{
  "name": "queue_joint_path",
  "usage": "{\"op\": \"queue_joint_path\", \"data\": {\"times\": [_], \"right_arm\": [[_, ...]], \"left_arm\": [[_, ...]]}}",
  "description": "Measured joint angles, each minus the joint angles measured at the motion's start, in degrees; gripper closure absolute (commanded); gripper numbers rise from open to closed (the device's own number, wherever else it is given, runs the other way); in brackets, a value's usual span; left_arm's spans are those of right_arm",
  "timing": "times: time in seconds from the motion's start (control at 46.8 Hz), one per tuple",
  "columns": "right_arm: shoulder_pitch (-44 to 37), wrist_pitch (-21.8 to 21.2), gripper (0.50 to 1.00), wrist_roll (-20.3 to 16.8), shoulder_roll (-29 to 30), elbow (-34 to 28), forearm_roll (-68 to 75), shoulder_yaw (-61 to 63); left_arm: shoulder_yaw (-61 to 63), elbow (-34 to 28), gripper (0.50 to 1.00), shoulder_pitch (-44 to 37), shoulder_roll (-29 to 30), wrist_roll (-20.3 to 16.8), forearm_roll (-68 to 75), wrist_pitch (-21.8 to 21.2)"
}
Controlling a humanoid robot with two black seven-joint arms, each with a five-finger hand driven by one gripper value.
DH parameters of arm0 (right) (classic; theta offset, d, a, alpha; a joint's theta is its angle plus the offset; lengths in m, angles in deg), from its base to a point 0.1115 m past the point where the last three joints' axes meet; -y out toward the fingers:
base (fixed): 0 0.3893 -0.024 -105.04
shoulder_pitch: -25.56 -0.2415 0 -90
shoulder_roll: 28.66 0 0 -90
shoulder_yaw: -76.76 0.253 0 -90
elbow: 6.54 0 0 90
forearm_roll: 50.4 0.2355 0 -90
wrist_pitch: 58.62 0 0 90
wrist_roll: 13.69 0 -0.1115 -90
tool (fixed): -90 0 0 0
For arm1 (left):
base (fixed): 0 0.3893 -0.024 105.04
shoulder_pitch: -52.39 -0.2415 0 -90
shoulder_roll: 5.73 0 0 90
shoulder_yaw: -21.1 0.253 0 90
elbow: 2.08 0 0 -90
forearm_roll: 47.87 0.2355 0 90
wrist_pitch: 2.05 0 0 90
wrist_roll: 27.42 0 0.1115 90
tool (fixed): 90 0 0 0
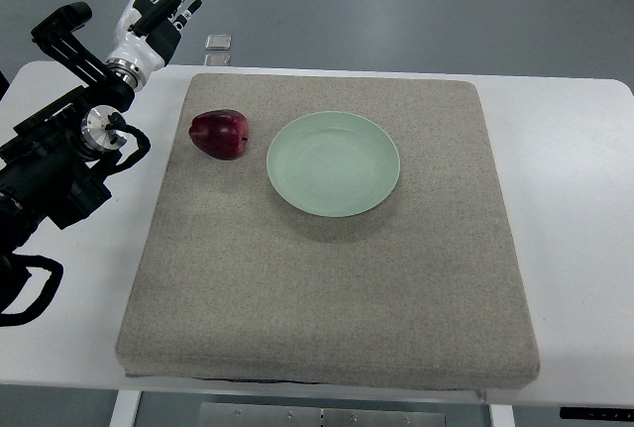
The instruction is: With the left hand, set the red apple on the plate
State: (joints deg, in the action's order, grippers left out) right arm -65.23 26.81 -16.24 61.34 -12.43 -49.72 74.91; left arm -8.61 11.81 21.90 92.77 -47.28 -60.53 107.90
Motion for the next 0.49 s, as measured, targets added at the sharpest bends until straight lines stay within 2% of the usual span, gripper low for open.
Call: {"op": "queue_joint_path", "data": {"times": [0.491], "right_arm": [[-0.02, 0.0, 0.57, 0.01, 0.0, 0.0, 0.01, 0.0]], "left_arm": [[-0.07, 0.2, 0.508, -0.52, -0.07, -0.72, -0.31, 0.04]]}}
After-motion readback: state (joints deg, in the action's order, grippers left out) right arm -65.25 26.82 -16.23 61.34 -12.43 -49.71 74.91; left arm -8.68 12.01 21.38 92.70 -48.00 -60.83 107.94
